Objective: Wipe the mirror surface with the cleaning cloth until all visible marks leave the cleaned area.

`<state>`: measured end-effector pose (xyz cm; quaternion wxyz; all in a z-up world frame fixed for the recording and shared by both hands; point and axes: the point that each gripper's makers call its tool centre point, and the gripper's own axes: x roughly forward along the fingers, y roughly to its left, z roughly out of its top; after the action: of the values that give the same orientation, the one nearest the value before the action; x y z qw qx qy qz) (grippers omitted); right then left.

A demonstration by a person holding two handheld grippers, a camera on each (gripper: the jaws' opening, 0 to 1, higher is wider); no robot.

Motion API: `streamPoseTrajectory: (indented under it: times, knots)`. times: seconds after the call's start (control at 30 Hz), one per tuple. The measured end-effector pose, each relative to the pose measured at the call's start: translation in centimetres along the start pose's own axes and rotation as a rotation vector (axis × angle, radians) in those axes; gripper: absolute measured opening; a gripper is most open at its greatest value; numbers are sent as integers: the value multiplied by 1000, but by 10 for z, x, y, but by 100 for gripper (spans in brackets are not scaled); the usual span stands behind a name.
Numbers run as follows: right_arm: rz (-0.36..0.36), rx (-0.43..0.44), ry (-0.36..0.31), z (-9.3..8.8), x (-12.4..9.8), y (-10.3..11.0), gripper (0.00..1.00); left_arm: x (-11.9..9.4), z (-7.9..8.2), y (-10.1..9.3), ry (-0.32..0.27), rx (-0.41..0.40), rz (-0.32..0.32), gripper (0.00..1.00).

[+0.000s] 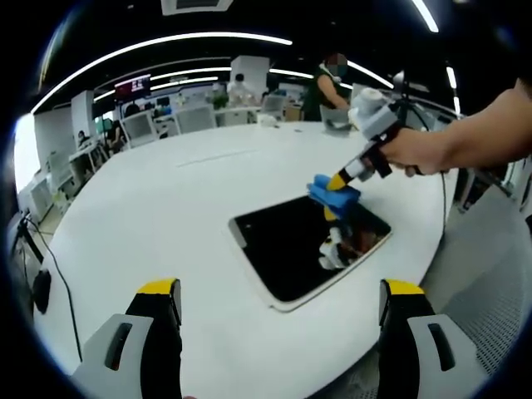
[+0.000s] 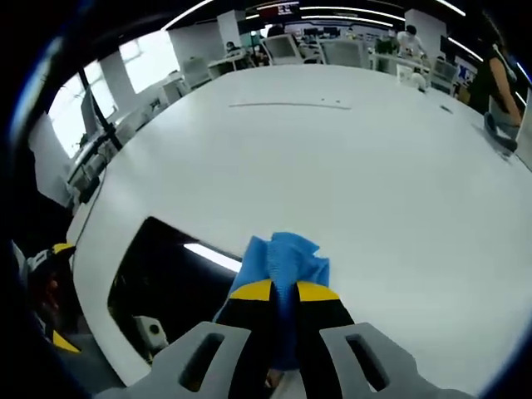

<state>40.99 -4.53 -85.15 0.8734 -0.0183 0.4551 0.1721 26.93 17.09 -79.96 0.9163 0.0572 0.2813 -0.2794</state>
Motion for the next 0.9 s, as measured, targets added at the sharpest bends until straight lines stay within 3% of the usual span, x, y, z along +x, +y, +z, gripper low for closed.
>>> streamPoseTrajectory:
  times: [0.63,0.9]
  knots:
    - [6,21,3,1,-2,2,4,0,0,2,4,9,9,99]
    - [14,22,-11,4,-15,-2,4,0,0,4,4,4,19,99]
